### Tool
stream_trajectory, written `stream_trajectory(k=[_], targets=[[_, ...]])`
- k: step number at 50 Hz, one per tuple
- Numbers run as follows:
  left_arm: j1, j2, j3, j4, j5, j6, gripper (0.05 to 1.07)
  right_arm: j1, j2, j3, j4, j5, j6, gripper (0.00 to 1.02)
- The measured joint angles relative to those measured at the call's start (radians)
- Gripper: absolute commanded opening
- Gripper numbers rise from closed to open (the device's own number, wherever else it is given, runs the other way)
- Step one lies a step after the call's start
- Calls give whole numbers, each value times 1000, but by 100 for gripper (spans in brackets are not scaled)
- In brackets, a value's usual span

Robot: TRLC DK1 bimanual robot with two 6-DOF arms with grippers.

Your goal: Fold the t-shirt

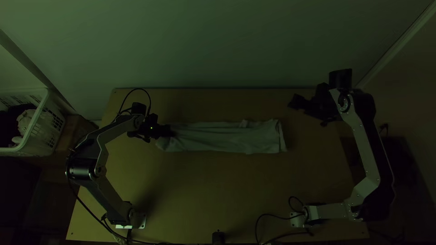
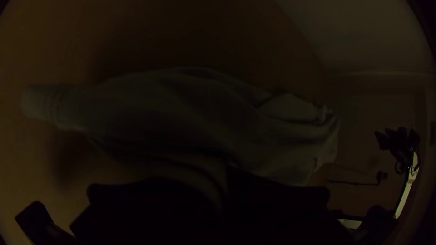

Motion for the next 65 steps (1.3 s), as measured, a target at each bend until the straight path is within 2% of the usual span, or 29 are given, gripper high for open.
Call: stream_trajectory(k=[7, 17, 33, 45, 54, 65], targets=[[95, -30, 1, -66, -31, 42, 8, -1, -16, -27, 0, 0, -4, 99], [247, -39, 41, -188, -95, 156, 8, -9, -22, -59, 15, 0, -12, 99], [394, -145, 117, -323, -172, 291, 8, -63, -45, -92, 88, 0, -26, 98], [415, -256, 180, -436, -261, 363, 8, -87, -54, -113, 103, 0, -26, 98], [410, -284, 293, -571, -278, 377, 8, -94, -70, -124, 106, 0, -26, 98], [305, -302, 439, -694, -304, 350, 8, -117, -100, -138, 107, 0, -34, 98]])
